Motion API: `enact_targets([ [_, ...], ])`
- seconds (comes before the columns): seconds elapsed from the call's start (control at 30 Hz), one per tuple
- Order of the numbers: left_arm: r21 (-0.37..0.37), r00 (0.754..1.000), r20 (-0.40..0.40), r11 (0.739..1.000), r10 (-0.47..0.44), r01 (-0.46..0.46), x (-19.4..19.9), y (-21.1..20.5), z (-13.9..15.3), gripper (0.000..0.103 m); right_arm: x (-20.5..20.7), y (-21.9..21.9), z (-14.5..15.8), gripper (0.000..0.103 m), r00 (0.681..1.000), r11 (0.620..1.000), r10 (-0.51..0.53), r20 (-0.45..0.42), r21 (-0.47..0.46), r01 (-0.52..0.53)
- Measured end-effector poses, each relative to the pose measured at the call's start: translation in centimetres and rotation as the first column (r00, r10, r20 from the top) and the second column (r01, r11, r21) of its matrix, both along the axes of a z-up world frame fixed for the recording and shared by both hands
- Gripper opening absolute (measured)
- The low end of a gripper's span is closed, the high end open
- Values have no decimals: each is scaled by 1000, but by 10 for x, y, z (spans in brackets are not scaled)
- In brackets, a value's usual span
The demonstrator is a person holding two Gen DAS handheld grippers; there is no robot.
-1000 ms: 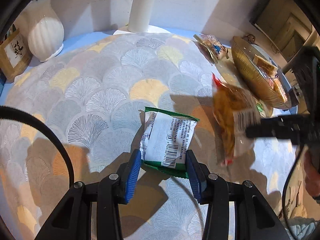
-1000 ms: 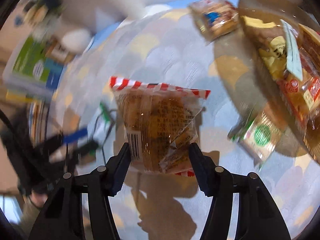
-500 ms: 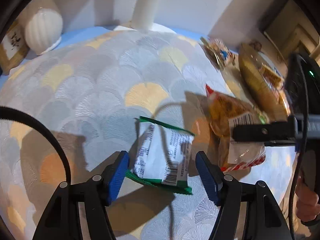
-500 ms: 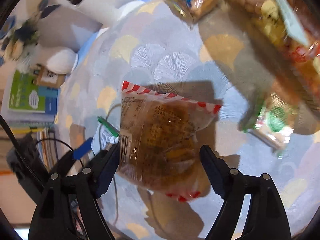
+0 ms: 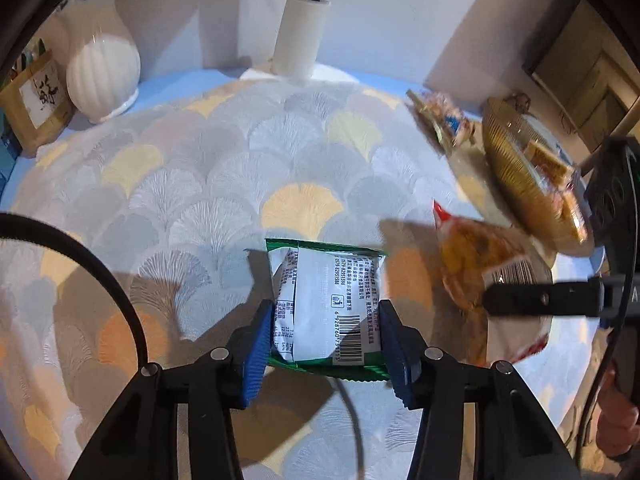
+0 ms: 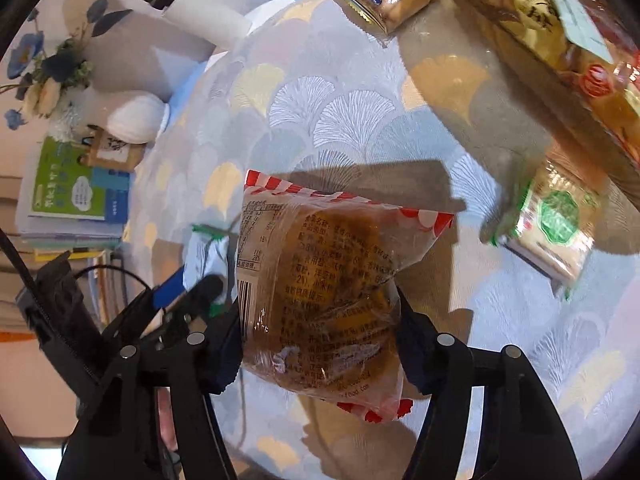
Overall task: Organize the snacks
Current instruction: 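Carry both packets over the amber bowl and open both grippers to drop them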
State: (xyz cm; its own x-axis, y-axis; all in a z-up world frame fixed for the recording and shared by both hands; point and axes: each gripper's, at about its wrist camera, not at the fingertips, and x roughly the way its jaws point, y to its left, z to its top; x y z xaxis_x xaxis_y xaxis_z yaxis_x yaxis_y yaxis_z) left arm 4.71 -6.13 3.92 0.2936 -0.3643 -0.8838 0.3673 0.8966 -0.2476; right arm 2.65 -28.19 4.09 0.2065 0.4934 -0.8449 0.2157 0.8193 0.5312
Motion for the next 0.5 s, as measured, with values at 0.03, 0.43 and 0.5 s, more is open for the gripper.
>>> enact_targets([
  [0.03, -4, 1000, 7, 1000, 1, -1, 0, -2, 5, 49, -2, -2, 4, 62, 1000, 1000, 5, 8, 3, -5],
  [0.43, -77, 990, 133, 995, -52, 63, 11, -63, 83, 49, -25, -46, 77, 62, 987, 1000, 15, 160, 22, -19],
  [0.5, -98, 986, 150, 991, -75, 90, 14, -83, 93, 49, -26, -63, 91, 62, 982, 1000, -5, 191, 8, 3],
])
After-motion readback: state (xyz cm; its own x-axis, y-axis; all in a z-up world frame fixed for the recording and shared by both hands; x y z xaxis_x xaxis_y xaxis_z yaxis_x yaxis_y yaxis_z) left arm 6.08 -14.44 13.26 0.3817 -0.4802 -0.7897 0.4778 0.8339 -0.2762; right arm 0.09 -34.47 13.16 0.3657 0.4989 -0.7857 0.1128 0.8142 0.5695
